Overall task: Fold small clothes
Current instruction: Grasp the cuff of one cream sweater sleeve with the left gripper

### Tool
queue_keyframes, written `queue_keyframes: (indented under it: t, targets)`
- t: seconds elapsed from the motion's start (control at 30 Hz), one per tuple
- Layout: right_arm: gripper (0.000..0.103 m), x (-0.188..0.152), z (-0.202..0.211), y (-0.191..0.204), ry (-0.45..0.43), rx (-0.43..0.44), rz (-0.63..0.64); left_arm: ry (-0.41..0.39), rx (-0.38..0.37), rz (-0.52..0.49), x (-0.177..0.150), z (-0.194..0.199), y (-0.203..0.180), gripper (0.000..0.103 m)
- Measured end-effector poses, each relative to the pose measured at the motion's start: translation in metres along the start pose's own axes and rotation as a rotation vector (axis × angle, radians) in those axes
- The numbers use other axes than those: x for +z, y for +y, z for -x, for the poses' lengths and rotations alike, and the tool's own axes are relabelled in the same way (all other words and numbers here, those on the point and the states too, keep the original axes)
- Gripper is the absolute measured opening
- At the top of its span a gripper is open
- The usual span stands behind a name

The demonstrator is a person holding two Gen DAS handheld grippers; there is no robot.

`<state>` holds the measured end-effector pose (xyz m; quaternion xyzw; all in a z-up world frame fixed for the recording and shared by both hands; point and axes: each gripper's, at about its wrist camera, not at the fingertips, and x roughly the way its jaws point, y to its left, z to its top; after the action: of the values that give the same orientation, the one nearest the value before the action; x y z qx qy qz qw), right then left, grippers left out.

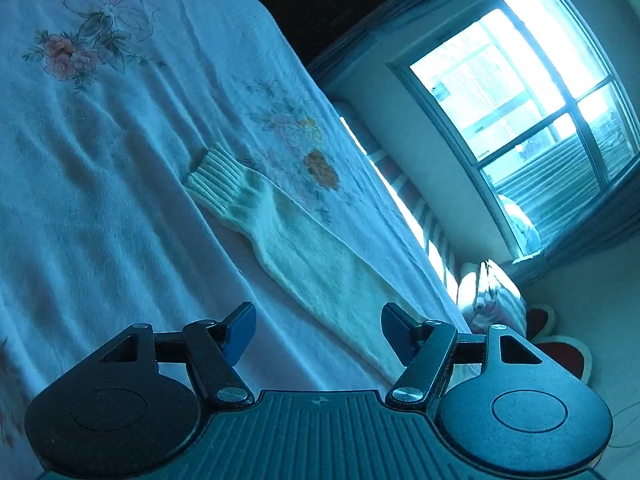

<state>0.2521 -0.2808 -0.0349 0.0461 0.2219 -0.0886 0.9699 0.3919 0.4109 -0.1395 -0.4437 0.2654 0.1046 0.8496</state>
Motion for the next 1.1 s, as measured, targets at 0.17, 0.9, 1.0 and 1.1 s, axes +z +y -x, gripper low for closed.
queue_keyframes:
  t: [0.17, 0.9, 1.0, 1.1]
  targets:
    - [0.103, 0.009, -0.031, 0.031, 0.036, -0.042, -0.053, 0.033, -0.003, 0.088, 0.033, -0.062, 0.027, 0.069]
    - [0.103, 0.021, -0.065, 0.013, 0.083, -0.131, -0.164, -0.14, -0.029, -0.126, 0.07, -0.121, -0.082, 0.002]
    - [0.103, 0.017, -0.081, -0.004, 0.1, -0.134, -0.153, -0.16, 0.063, -0.118, 0.067, -0.126, -0.066, 0.002]
    - [0.103, 0.014, -0.096, -0.016, 0.12, -0.146, -0.143, -0.151, 0.137, -0.173, 0.067, -0.125, -0.048, 0.003]
